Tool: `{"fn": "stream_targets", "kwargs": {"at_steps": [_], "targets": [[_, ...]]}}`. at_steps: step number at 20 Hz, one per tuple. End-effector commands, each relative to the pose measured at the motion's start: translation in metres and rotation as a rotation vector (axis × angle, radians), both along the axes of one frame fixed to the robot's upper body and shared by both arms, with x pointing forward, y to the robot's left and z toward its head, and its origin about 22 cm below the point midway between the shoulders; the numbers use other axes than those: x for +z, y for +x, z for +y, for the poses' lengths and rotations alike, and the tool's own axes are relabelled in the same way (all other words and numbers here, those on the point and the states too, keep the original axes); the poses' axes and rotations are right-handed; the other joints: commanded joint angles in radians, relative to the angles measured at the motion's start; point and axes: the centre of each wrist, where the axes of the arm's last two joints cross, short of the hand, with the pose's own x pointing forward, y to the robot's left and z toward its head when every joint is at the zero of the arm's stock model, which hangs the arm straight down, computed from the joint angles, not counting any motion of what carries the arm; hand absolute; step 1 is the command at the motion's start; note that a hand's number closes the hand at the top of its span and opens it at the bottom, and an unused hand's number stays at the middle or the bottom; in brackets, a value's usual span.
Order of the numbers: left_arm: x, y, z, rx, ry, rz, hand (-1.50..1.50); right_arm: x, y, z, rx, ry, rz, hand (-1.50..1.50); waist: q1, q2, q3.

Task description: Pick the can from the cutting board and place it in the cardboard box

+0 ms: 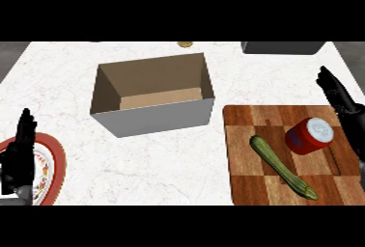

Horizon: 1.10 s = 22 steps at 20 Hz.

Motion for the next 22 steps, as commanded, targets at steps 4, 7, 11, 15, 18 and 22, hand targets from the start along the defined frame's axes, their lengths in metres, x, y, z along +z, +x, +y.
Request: {"fn": "stream_targets", "kwargs": {"at_steps": [4,7,11,15,18,22], "targets": [[0.013,0.015,-0.039,-0.168,0.017,0.031,0.00,0.038,0.032,0.006,-0.079,0.326,-0.128,-1.50,-0.017,0.022,0.001],[0.011,0.008,-0.035,-0.211,-0.010,0.068,0.00,0.044,0.014,-0.065,-0.399,-0.268,-0.013,-1.50,-0.060,0.045,-0.028],[0.014,0.010,-0.061,-0.295,-0.044,0.131,0.00,0.002,0.033,-0.016,-0.655,0.341,-0.079,-1.50,-0.023,0.021,0.001],[0.028,-0.013,-0.066,-0.282,-0.047,0.126,0.00,-0.011,0.017,-0.038,-0.619,0.290,-0.124,-1.50,-0.018,0.017,-0.001],[0.027,0.004,-0.067,-0.281,-0.044,0.142,0.00,-0.003,0.006,-0.054,-0.536,0.049,-0.002,-1.50,-0.027,0.018,-0.001],[0.026,-0.006,-0.058,-0.285,-0.043,0.144,0.00,0.037,0.003,-0.075,-0.517,-0.258,0.141,-1.50,-0.021,0.015,-0.004]]}}
